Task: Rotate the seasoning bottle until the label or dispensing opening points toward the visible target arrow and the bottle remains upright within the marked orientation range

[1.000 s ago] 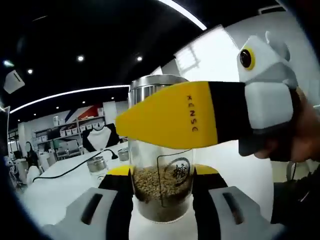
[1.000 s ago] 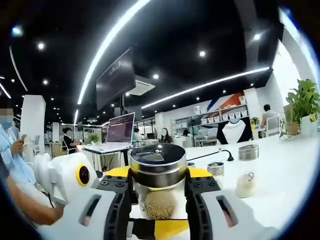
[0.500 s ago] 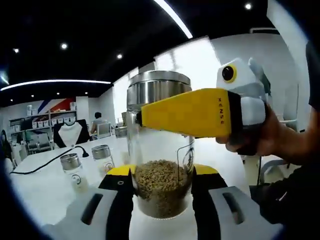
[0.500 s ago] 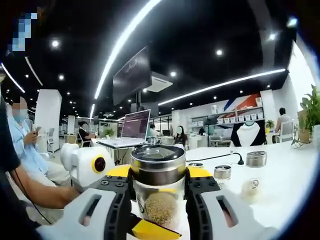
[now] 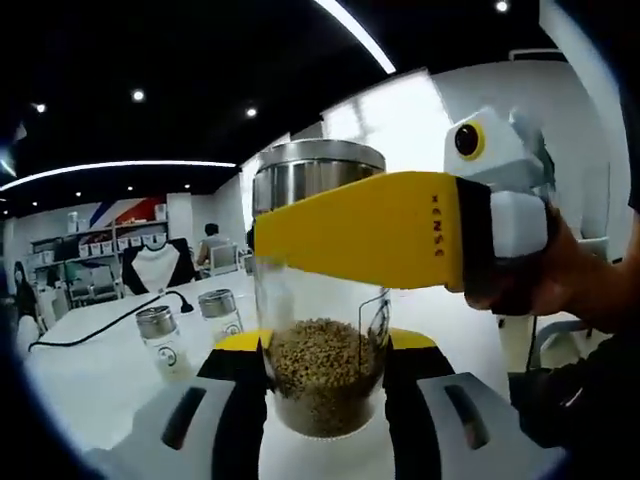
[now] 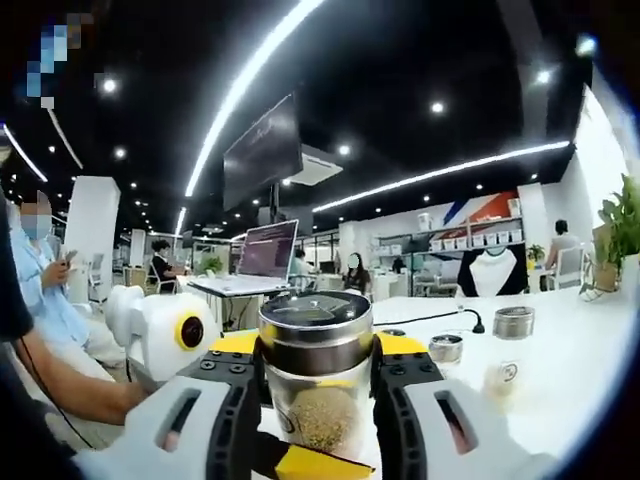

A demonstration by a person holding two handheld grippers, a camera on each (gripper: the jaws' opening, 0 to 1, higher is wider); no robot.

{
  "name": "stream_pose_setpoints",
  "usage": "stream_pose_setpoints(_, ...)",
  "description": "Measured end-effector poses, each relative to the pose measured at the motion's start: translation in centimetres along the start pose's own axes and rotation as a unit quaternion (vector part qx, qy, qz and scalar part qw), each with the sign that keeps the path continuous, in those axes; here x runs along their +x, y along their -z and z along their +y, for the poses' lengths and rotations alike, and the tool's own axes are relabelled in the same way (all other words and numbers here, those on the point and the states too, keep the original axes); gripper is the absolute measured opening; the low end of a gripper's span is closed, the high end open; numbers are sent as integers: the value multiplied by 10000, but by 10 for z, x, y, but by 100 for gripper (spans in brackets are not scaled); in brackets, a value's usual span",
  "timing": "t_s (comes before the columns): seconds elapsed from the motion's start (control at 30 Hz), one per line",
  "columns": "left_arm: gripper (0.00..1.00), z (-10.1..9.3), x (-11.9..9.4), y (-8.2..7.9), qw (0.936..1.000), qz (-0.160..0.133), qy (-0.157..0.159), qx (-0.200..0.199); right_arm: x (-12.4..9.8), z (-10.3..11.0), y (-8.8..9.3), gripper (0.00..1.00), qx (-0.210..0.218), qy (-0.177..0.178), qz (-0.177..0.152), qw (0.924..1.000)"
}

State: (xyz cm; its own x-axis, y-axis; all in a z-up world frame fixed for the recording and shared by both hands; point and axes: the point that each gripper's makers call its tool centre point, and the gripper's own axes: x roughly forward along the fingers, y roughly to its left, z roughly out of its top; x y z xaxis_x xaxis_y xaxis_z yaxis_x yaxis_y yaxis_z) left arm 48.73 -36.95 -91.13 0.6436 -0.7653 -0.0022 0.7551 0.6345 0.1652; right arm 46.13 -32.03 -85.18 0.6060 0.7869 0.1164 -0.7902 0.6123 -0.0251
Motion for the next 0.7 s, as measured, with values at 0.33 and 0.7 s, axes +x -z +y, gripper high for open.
stream_pose_setpoints(0.33,46,10,0,6,9986,96,-527,35,9,-7,6,42,190,712,-85,9972)
stream_pose_setpoints(0.7,47,12,1,6,9985,56,-534,-114,9,-16,10,39,2,962,162,9952)
